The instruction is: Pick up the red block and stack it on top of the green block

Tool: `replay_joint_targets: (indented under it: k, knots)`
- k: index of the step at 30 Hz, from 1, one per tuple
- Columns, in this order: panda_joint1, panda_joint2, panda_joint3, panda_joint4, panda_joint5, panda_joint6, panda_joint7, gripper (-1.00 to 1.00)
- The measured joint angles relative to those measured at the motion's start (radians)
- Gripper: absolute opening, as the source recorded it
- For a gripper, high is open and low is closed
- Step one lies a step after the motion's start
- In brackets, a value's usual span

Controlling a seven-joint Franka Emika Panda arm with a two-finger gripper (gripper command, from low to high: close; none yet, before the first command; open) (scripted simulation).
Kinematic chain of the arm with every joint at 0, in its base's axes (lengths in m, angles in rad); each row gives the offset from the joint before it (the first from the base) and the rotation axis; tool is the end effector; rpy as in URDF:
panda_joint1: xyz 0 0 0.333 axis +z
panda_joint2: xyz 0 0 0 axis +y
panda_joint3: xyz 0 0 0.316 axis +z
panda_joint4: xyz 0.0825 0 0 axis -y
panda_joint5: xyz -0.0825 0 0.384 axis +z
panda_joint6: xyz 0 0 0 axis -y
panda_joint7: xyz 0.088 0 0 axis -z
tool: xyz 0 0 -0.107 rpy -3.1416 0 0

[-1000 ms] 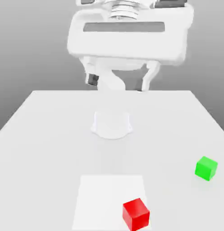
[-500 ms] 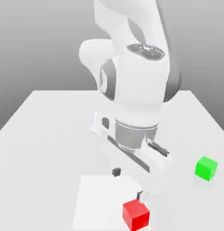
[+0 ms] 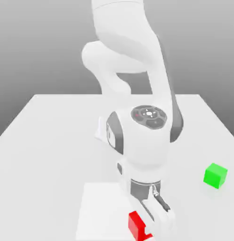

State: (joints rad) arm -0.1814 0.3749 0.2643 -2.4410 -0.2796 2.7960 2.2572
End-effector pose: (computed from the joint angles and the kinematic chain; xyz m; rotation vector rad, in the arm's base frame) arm 0.4768 0.0610 0.1579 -1.7881 2.5772 -0.0006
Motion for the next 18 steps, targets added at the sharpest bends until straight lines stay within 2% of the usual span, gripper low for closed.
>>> replay_joint_targets:
  k: [4,9,15,18]
  knots:
    - [-0.037,-0.124,0.057,-0.024,0.097,-0.096,-0.072,-1.00]
    - [0.063,-0.251,0.230,-0.094,0.198,-0.138,-0.158,-1.00]
    - [0.338,-0.376,0.389,-0.193,0.299,-0.154,-0.249,-1.00]
    - [0.513,-0.375,0.375,-0.212,0.281,-0.137,-0.240,-1.00]
